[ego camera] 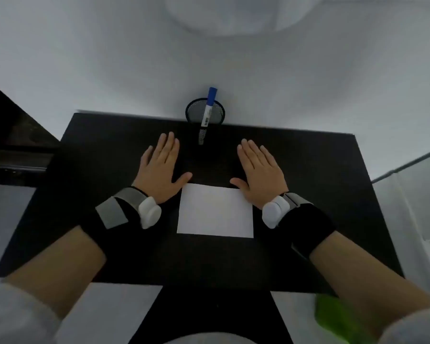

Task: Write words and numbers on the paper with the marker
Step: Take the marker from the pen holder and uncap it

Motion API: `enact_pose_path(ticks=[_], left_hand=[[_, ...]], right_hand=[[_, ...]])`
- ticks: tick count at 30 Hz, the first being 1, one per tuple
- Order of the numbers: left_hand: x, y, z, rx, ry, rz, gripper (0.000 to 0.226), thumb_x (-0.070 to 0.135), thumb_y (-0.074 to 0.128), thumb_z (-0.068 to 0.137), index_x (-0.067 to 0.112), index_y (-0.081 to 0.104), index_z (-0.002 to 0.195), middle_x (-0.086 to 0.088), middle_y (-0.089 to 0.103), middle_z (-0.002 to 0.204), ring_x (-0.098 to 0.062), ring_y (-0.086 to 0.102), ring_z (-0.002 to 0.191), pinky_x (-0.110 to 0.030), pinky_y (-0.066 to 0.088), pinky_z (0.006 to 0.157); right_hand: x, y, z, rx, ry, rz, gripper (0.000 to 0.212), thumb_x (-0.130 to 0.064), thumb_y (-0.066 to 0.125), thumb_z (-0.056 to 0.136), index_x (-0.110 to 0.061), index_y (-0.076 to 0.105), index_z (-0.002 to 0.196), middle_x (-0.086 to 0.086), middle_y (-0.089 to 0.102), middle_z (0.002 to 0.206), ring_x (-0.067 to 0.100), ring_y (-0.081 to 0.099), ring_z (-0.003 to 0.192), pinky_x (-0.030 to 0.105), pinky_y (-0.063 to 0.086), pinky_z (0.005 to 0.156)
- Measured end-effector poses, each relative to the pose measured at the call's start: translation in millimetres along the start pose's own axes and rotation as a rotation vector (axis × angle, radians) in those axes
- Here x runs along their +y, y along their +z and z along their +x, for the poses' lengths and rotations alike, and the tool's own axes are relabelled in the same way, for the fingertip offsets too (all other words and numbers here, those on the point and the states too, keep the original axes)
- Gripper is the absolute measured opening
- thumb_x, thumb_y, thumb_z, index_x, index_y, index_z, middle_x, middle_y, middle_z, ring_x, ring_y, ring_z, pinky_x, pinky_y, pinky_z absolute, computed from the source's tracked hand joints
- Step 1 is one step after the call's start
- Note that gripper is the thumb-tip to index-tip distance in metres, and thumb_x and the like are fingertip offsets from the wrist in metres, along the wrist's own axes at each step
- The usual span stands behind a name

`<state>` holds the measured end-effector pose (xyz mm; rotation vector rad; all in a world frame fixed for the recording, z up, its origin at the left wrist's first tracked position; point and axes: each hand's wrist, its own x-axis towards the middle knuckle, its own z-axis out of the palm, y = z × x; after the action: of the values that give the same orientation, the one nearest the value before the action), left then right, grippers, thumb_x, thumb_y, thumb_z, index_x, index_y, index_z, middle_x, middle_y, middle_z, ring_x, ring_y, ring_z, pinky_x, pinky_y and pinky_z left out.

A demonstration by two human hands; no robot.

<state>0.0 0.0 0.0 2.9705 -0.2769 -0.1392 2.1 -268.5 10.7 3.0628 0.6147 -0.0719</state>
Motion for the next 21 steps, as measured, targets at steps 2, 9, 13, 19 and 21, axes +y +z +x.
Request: enact_pose_path(ticks=[2, 9, 13, 19, 21], left_hand=[[-5.2, 11.5, 1.8, -0.007, 0.028, 0.001, 0.083, 0.065, 0.028, 0.089, 0.018, -0.003, 0.151, -0.001, -0.013, 0.160, -0.014, -0.018, 0.145, -0.044, -0.005, 0.118], [-4.7, 28.3, 18.4, -0.022, 0.052, -0.003, 0.080, 0.067, 0.024, 0.089, 0.020, 0.005, 0.151, 0.002, -0.004, 0.161, -0.011, -0.009, 0.146, -0.048, -0.005, 0.118], [-3.6, 31.5, 17.8, -0.006, 0.048, -0.008, 0.079, 0.066, 0.026, 0.088, 0.022, 0.007, 0.151, 0.005, -0.002, 0.161, -0.008, -0.006, 0.146, -0.044, -0.003, 0.119], [-6.3, 37.8, 13.1, 0.115, 0.066, -0.038, 0.072, 0.061, 0.030, 0.091, 0.021, 0.018, 0.150, 0.005, 0.011, 0.160, -0.007, 0.000, 0.147, -0.040, 0.003, 0.119], [-7.2, 38.6, 13.4, 0.119, 0.061, -0.060, 0.070, 0.059, 0.032, 0.091, 0.021, 0.021, 0.149, 0.006, 0.013, 0.160, -0.007, 0.002, 0.147, -0.040, 0.003, 0.119]], right_hand=[[3.8, 11.2, -0.1, 0.010, -0.008, 0.097, 0.084, -0.062, 0.032, 0.093, -0.011, 0.009, 0.155, 0.008, 0.009, 0.164, 0.021, 0.006, 0.152, 0.038, 0.005, 0.124], [20.4, 32.7, 9.1, -0.026, -0.089, 0.208, 0.087, -0.065, 0.036, 0.091, -0.015, 0.007, 0.156, 0.002, 0.006, 0.165, 0.016, 0.005, 0.152, 0.035, 0.008, 0.124], [18.9, 33.3, 12.3, -0.003, -0.090, 0.184, 0.084, -0.059, 0.042, 0.093, -0.014, 0.009, 0.156, 0.002, 0.007, 0.165, 0.015, 0.005, 0.152, 0.033, 0.005, 0.124], [8.1, 38.0, 20.0, -0.012, -0.051, 0.196, 0.082, -0.060, 0.038, 0.095, -0.013, 0.013, 0.156, 0.002, 0.008, 0.165, 0.015, 0.004, 0.152, 0.031, 0.002, 0.123], [7.0, 40.5, 21.5, -0.001, -0.044, 0.209, 0.081, -0.060, 0.038, 0.095, -0.013, 0.014, 0.156, 0.002, 0.009, 0.165, 0.015, 0.004, 0.152, 0.032, 0.002, 0.123]])
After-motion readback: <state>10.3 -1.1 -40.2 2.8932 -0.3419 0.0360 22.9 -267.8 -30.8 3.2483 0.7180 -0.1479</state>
